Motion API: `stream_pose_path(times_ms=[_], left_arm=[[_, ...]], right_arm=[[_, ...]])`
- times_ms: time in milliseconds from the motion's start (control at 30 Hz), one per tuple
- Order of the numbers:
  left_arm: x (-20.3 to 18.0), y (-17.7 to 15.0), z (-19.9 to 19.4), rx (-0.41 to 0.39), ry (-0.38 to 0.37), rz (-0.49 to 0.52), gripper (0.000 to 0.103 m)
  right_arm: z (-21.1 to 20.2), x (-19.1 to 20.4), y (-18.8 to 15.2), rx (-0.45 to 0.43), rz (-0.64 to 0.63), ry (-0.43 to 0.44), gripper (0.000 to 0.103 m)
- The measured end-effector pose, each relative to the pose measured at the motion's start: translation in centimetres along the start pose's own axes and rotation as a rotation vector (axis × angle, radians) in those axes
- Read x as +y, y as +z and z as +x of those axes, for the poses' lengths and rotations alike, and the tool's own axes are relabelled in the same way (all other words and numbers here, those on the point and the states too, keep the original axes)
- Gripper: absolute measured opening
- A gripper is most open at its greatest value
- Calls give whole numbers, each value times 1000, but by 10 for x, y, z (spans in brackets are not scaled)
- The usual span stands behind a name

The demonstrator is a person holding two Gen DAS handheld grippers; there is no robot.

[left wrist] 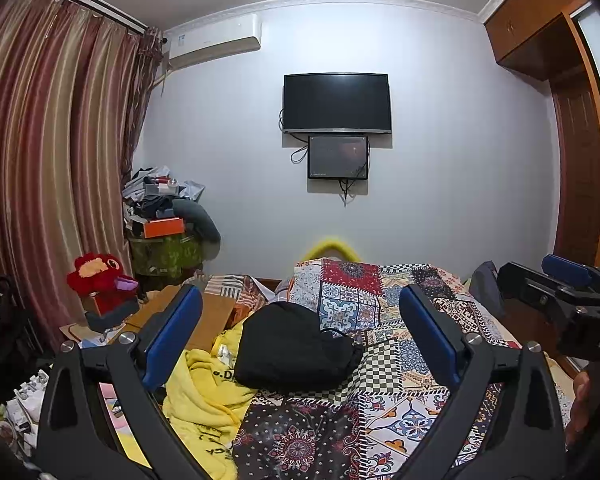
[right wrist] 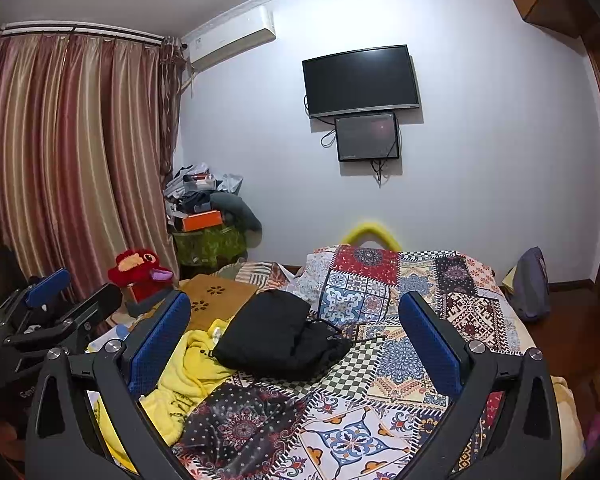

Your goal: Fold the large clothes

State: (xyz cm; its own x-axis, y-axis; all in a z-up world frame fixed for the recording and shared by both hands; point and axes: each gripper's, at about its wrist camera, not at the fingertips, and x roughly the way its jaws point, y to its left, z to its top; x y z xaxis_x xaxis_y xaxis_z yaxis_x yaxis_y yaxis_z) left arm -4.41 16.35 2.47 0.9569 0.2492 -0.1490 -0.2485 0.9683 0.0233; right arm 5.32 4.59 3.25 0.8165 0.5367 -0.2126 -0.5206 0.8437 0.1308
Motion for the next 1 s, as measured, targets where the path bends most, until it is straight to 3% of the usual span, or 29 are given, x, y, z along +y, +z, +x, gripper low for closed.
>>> stream_pose_path(times_ms=[1000], left_arm=[[-4,-5,0,-4,-15,-11,100]], right_arm=[[-2,3,1,4,2,6,103]])
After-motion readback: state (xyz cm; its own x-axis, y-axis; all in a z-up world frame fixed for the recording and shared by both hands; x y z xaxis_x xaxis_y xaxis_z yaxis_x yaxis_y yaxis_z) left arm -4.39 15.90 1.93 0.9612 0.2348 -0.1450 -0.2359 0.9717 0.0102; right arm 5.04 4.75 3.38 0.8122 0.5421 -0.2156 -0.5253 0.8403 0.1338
